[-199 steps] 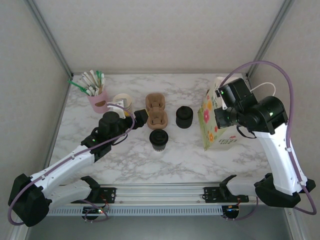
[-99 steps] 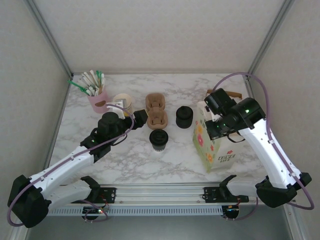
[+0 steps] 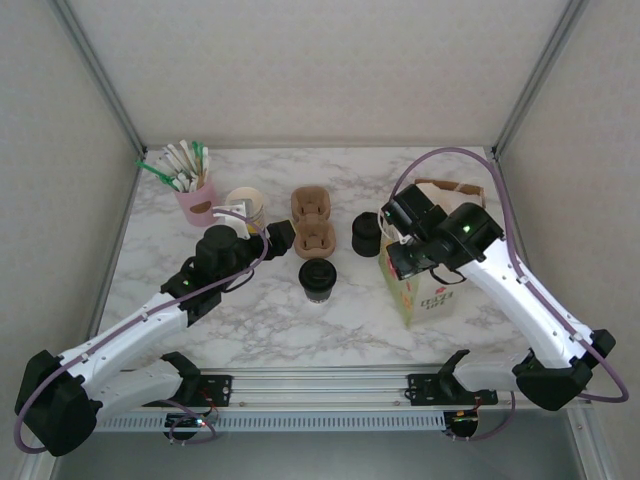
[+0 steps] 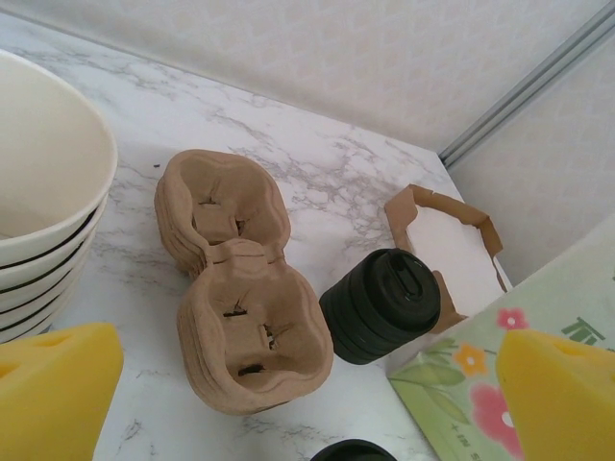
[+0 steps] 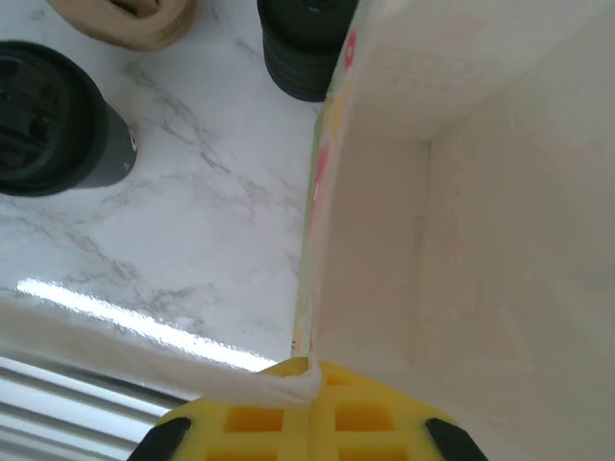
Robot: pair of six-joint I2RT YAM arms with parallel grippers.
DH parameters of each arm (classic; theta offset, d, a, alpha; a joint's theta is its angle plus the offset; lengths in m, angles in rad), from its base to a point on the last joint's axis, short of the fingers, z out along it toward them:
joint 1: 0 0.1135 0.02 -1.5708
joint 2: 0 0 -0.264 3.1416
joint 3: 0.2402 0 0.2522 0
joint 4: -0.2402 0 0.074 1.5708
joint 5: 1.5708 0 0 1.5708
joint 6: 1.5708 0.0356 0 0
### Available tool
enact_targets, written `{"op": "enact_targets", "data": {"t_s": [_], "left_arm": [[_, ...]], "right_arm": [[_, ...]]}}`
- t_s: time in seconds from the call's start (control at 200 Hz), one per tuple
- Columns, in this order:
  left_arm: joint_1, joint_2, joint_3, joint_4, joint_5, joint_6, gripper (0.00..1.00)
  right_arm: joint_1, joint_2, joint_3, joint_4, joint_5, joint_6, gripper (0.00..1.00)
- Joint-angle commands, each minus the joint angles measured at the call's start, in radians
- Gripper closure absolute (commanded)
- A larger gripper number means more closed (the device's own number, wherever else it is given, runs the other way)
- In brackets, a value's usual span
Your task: Pack the takeout coffee
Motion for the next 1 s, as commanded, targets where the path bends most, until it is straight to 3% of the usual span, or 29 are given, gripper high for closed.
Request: {"op": "enact_targets", "data": {"t_s": [0.0, 0.416, 0.996], "left_arm": [[0.007, -0.004, -0.011, 0.038, -0.001, -0.004, 0.00], [0.008, 0.008, -0.007, 0.043, 0.002, -0.004, 0.00], [0.008, 0.020, -0.003, 0.046, 0.002, -0.001, 0.00]], "right_arm": [[0.008, -0.035, -0.028, 0.090, 0.004, -0.017, 1.00], [0.009, -0.034, -0.120, 0.208, 0.028, -0.077, 1.00], [0.003, 0.100, -0.085, 0.319, 0.074, -0.255, 1.00]]}}
